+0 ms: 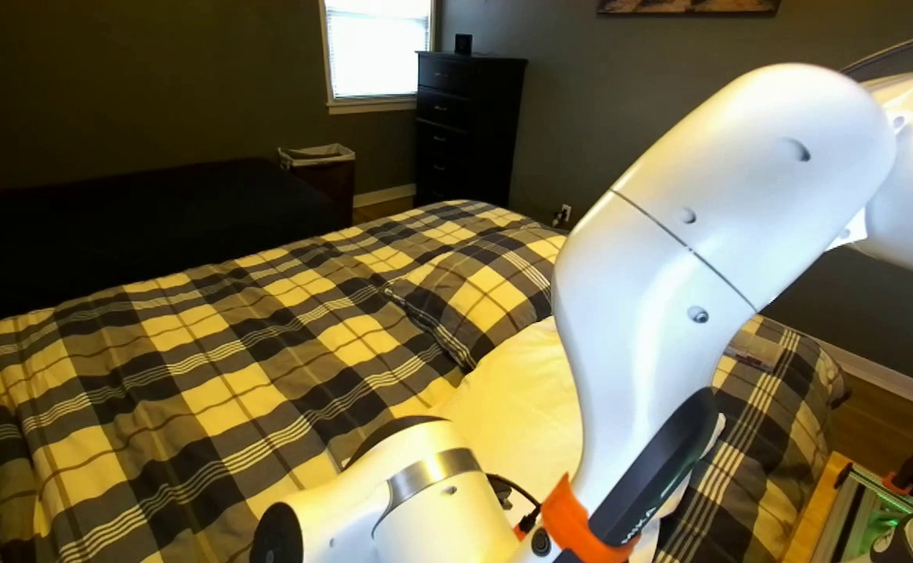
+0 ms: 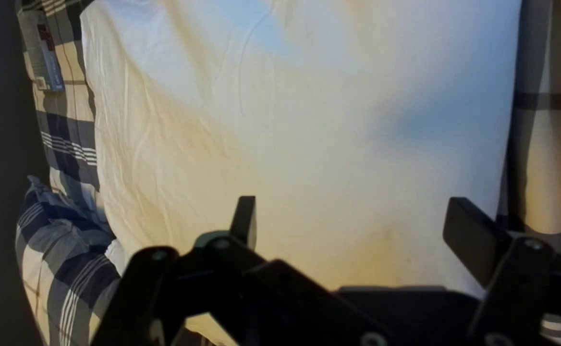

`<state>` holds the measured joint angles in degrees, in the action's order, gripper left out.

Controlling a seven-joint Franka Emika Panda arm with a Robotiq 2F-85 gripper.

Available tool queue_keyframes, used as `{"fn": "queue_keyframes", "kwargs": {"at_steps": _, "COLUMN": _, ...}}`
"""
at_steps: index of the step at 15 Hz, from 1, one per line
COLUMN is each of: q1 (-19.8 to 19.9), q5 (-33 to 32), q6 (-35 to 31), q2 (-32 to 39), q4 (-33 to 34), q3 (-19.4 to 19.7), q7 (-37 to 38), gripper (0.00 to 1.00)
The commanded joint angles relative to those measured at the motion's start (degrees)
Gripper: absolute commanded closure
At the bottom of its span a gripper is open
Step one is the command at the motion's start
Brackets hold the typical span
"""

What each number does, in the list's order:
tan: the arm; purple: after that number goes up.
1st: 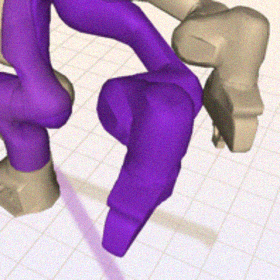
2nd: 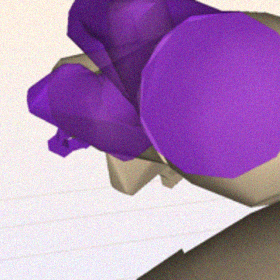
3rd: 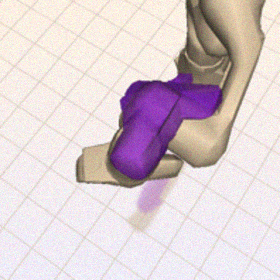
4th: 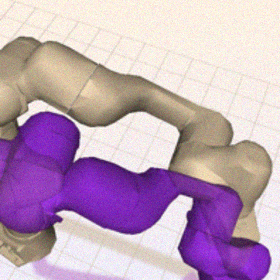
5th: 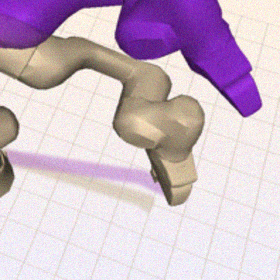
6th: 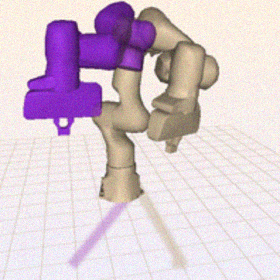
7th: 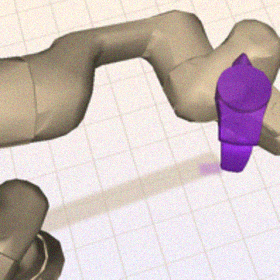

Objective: Flip the white pillow over.

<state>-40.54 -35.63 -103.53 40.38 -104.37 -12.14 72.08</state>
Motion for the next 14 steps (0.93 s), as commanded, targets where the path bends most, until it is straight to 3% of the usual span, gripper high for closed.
{"fn": "queue_keyframes", "kwargs": {"at_steps": 1, "q1": -2.72, "q5": -2.36, "q6": -1.80, "q2": 5.75, "q4": 4.90, "q3": 2.11, "q7": -1.12, "gripper": 0.00}}
{"fn": "queue_keyframes", "kwargs": {"at_steps": 12, "q1": -4.90, "q5": -1.86, "q6": -2.72, "q2": 16.22, "q4": 13.64, "q3": 5.53, "q7": -5.98, "gripper": 0.00}}
{"fn": "queue_keyframes", "kwargs": {"at_steps": 13, "q1": -4.89, "q5": -1.61, "q6": -2.53, "q2": 16.69, "q4": 14.20, "q3": 5.61, "q7": -6.59, "gripper": 0.06}}
{"fn": "queue_keyframes", "kwargs": {"at_steps": 14, "q1": -4.83, "q5": -1.35, "q6": -2.23, "q2": 17.12, "q4": 14.58, "q3": 5.66, "q7": -7.35, "gripper": 0.27}}
